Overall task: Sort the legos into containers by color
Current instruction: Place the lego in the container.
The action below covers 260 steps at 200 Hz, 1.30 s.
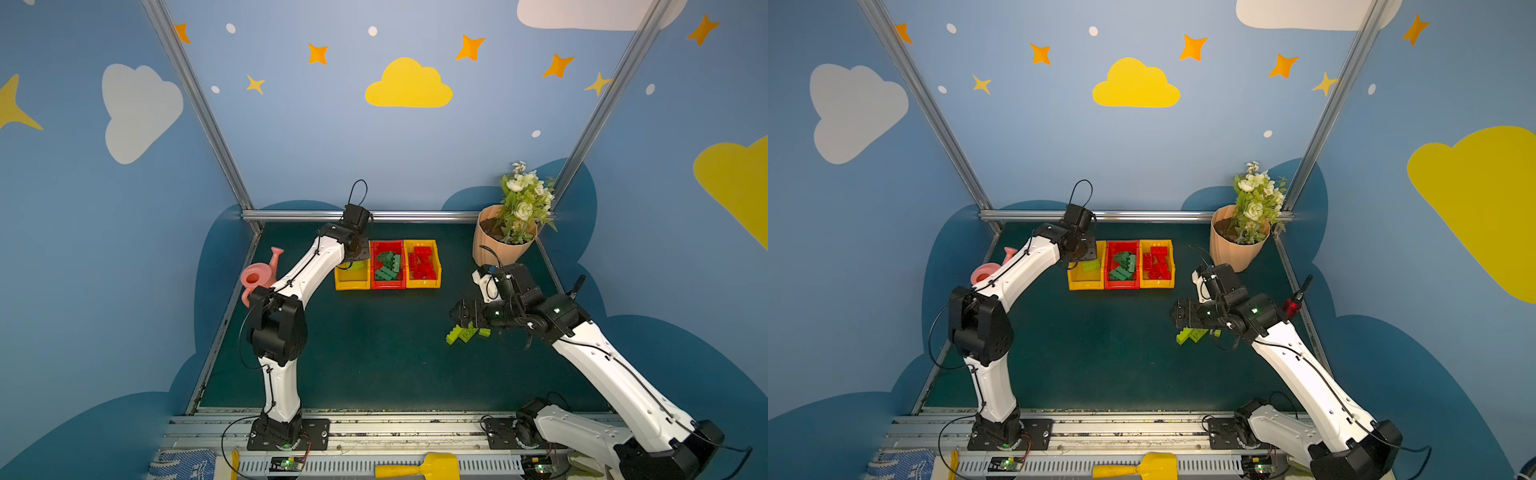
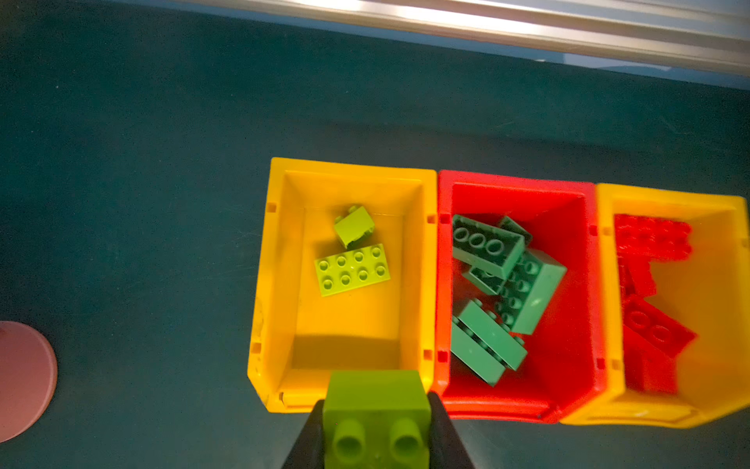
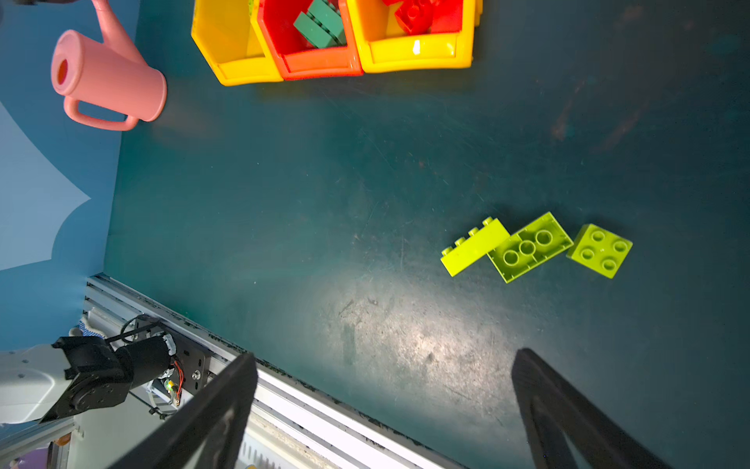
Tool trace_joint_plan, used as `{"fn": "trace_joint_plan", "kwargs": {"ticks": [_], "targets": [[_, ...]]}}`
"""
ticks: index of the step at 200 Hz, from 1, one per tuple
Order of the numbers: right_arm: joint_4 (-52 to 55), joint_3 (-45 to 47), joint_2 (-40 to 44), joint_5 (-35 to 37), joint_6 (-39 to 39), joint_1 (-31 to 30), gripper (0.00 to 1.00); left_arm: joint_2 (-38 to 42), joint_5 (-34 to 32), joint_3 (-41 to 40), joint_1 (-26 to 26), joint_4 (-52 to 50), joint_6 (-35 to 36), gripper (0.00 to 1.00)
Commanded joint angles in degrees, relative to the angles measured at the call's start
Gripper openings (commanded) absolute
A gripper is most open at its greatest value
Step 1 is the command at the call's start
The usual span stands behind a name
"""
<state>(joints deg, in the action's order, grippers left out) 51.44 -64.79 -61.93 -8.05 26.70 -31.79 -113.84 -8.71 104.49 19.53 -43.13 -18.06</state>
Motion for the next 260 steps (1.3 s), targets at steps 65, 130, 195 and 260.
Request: {"fn": "trace_joint_plan", "kwargs": {"ticks": [65,130,195,260], "targets": [[2.41,-2.70,0.56,1.57,-0.08,0.92,0.97,-17.07,-0.10,17.64,-3.09,-8.59,3.36,0.75],[2.87,-0.80,3.48,1.82,0.81,0.99,0.97,-4.57,2.16,5.91,3.44,-1.52,7.12,0.85],[5.27,4.59,13.02,2.68,2.98,1.01,0.97,7.48,8.36,-16.46,21.87,13.24,7.97,0.87],[9.74,7.14,22.05,3.99,4.68,1.03,0.97,-0.29,7.45,-15.42,33.98,13.29,9.63,0.86]]}}
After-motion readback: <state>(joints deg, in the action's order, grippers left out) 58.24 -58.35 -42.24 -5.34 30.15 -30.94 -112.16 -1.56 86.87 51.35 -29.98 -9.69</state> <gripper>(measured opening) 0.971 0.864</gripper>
